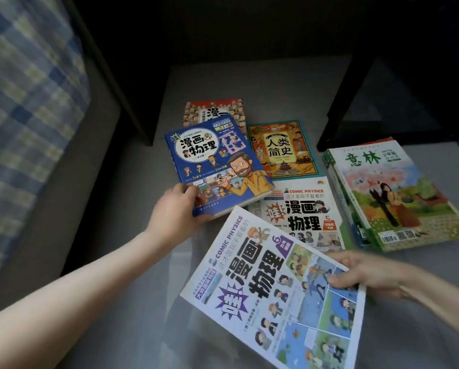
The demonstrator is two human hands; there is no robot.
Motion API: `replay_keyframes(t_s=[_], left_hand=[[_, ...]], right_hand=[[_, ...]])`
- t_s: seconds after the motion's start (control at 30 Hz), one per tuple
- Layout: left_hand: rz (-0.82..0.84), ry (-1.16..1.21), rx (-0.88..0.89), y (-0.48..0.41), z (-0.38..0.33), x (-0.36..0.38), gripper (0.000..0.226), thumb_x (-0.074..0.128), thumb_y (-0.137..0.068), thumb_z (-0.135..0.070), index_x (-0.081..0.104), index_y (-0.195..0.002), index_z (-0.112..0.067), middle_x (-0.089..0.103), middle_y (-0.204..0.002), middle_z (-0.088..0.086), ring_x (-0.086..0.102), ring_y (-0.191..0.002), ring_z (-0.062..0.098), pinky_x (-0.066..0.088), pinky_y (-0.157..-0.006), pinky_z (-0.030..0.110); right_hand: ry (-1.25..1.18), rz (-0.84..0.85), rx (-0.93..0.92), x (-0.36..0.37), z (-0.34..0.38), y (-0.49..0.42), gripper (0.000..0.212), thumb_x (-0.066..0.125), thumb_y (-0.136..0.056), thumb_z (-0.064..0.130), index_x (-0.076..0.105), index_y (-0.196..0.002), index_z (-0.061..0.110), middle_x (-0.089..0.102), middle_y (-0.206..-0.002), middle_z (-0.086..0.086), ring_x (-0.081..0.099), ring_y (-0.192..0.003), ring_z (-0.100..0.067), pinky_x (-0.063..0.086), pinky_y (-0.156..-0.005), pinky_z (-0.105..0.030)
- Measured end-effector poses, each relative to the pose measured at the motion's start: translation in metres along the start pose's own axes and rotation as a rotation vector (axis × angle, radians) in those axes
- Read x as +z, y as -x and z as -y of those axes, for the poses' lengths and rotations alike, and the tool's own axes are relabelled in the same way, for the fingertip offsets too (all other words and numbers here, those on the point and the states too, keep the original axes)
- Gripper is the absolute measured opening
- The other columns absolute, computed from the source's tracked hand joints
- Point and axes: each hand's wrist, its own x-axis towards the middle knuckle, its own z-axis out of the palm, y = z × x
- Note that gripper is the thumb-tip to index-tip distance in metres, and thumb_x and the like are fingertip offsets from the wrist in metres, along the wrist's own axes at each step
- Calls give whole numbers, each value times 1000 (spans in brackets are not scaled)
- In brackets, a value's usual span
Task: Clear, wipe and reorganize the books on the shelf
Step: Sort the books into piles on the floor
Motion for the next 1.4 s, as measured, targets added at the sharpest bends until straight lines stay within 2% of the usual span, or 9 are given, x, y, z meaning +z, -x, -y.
replay_keyframes(t_s=[0.13, 0.3, 0.53, 0.77, 1.0, 1.1, 1.23, 1.3, 1.4], left_hand=[[16, -15, 71, 1, 2, 2, 49, 63, -86, -48, 59, -109, -5, 63, -106, 12, 62, -84, 31, 50, -69, 36], [43, -111, 90, 6, -2, 3, 49, 46, -95, -44, 52, -113, 1, 58, -119, 21, 62, -80, 37, 44, -60, 38], [66, -120, 72, 7, -2, 3, 50, 38, -97, -44, 49, -117, 0, 53, -130, 22, 62, -84, 36, 43, -62, 37], [66, -116, 90, 7, 1, 3, 46, 40, -97, -43, 51, -110, 0, 55, -127, 24, 62, -77, 38, 41, -57, 36], [53, -105, 96, 6, 2, 4, 41, 43, -98, -39, 51, -109, -1, 55, -128, 24, 61, -76, 39, 47, -58, 39], [75, -113, 105, 4, 0, 3, 42, 43, -98, -41, 48, -116, -3, 50, -135, 18, 62, -87, 37, 50, -67, 41], [126, -209, 71, 1, -7, 3, 48, 39, -100, -42, 43, -127, -3, 32, -151, 18, 60, -100, 37, 48, -75, 41], [140, -219, 60, 3, -7, 4, 50, 37, -100, -42, 41, -131, -3, 26, -155, 17, 59, -106, 38, 49, -79, 42], [69, -212, 109, 4, 0, 9, 50, 43, -97, -41, 48, -126, 0, 37, -148, 23, 62, -96, 42, 52, -69, 42]], right_hand=[[33, 21, 0, 6, 10, -14, 36, 63, -83, 6, 59, -119, 4, 69, -113, -15, 66, -105, -30, 54, -90, -41], [45, 41, 9, 7, 16, -29, 37, 67, -85, 7, 58, -120, 5, 68, -116, -17, 65, -109, -32, 48, -99, -50], [59, 112, -15, -3, 23, -32, 77, 89, -57, 33, 57, -119, 1, 66, -118, -19, 64, -110, -34, 54, -90, -43], [61, 134, -2, -6, 20, -34, 63, 79, -67, 23, 56, -121, 1, 65, -120, -20, 63, -110, -34, 55, -88, -42], [-84, -84, -56, -25, 27, -31, 44, 73, -73, 11, 59, -114, 2, 71, -105, -17, 69, -96, -30, 56, -85, -43], [-208, -154, -84, -27, 17, -25, 61, 77, -64, 13, 56, -119, 0, 72, -103, -18, 71, -92, -28, 59, -77, -41], [-344, -132, -77, -13, -2, -21, 109, 100, -19, 25, 58, -118, 3, 69, -108, -23, 70, -92, -32, 60, -63, -37], [-376, -123, -83, -6, -11, -21, 113, 99, -17, 27, 58, -119, 3, 68, -109, -23, 70, -93, -34, 60, -64, -39], [-424, -124, -105, 2, -17, -19, 115, 99, -15, 26, 57, -120, 6, 69, -109, -23, 70, -93, -35, 60, -66, -42]])
